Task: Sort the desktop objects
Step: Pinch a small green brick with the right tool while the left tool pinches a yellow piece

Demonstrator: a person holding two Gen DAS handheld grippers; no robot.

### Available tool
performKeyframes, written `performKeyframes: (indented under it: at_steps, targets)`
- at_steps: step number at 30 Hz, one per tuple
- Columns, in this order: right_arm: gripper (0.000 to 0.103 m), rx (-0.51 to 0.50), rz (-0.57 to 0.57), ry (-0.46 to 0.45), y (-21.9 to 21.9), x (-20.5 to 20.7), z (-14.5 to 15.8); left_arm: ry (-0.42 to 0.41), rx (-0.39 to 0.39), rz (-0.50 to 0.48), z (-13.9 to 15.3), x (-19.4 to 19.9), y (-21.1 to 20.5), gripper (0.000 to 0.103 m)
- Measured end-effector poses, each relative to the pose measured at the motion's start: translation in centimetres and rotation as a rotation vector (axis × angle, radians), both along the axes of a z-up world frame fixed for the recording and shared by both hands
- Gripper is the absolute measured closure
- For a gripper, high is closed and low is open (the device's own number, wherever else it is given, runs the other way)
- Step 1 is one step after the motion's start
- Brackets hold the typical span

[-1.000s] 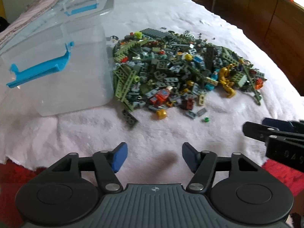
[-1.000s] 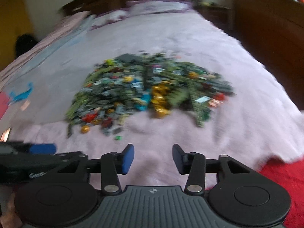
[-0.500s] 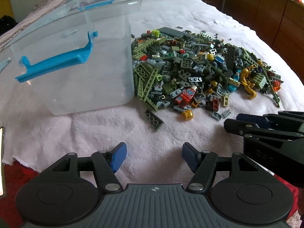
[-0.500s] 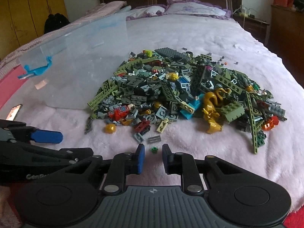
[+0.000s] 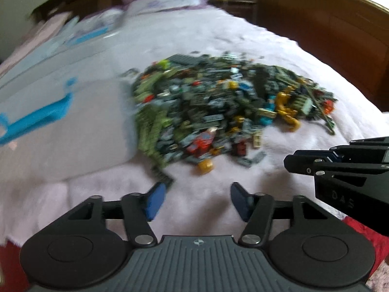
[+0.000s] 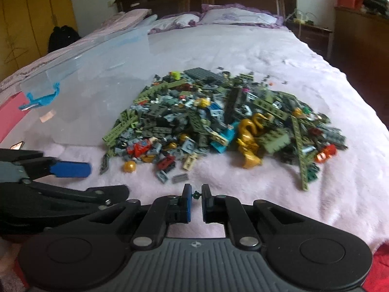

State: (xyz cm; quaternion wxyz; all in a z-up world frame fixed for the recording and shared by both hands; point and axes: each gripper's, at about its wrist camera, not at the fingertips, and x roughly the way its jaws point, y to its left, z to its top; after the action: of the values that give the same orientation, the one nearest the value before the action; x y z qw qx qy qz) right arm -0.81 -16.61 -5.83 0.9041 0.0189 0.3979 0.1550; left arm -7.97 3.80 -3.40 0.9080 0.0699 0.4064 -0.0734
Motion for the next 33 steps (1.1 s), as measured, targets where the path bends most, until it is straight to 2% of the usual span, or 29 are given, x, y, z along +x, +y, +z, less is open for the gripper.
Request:
performKeyframes:
  at_steps: [2, 5, 6, 13, 15, 16, 19, 22, 23, 29, 33]
  targets:
    - [0.094, 0.005, -0.012, 0.009, -0.5, -0.2, -0.1, -0.010, 0.005, -0.019, -0.2, -0.1, -0.6, 0.060]
    - [0.094, 0.013, -0.028, 0.023, -1.0, -0.4, -0.4, -0.017, -0.002, -0.021, -0.6, 0.0, -0.8, 0.064]
    - [0.094, 0.015, -0.030, 0.026, -1.0, -0.4, -0.5, -0.017, -0.008, -0.020, -0.8, 0.8, -0.7, 0.064]
    - [0.094, 0.028, -0.047, 0.043, -1.2, -0.5, -1.1, -0.014, -0.014, -0.024, -0.9, -0.5, 0.2, 0.065]
    - [0.094, 0.029, -0.049, 0.044, -1.2, -0.5, -1.2, -0.026, -0.026, -0.023, -0.6, -0.7, 0.5, 0.085]
    - [0.094, 0.030, -0.050, 0.045, -1.2, -0.5, -1.2, -0.030, -0.031, -0.022, -0.5, -0.9, 0.7, 0.090]
    - [0.094, 0.035, -0.053, 0.048, -1.3, -0.6, -1.3, -0.026, -0.037, -0.020, -0.3, -2.6, 1.5, 0.090]
    - [0.094, 0.042, -0.058, 0.050, -1.3, -0.5, -1.4, -0.003, -0.036, -0.022, -0.5, -2.6, 1.8, 0.088]
    - [0.094, 0.043, -0.059, 0.050, -1.4, -0.5, -1.4, 0.002, -0.033, -0.024, -0.6, -2.4, 1.8, 0.085]
    - [0.092, 0.048, -0.064, 0.049, -1.4, -0.5, -1.4, -0.012, 0.003, -0.044, -0.6, -3.6, 2.0, 0.085]
    - [0.090, 0.044, -0.066, 0.045, -1.4, -0.6, -1.4, -0.006, -0.016, -0.039, -0.5, -2.5, 1.6, 0.087]
